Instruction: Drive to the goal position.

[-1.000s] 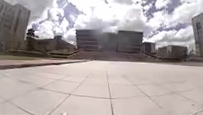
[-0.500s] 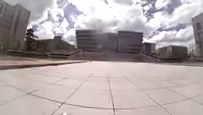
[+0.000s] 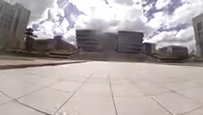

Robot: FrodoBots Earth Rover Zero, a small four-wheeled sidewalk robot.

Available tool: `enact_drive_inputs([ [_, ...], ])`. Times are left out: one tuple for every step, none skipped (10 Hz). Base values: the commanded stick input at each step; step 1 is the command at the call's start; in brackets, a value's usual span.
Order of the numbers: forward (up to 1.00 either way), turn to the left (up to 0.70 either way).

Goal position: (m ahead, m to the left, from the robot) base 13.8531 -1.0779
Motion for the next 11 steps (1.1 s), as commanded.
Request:
enact_drive_inputs([
  [0.7,0.0],
  [0.7,0.0],
  [0.7,0.0],
  [0.7,0.0],
  [0.7,0.0],
  [0.7,0.0],
  [0.7,0.0],
  [0.7,0.0],
  [0.7,0.0],
  [0.7,0.0],
  [0.7,0.0],
])
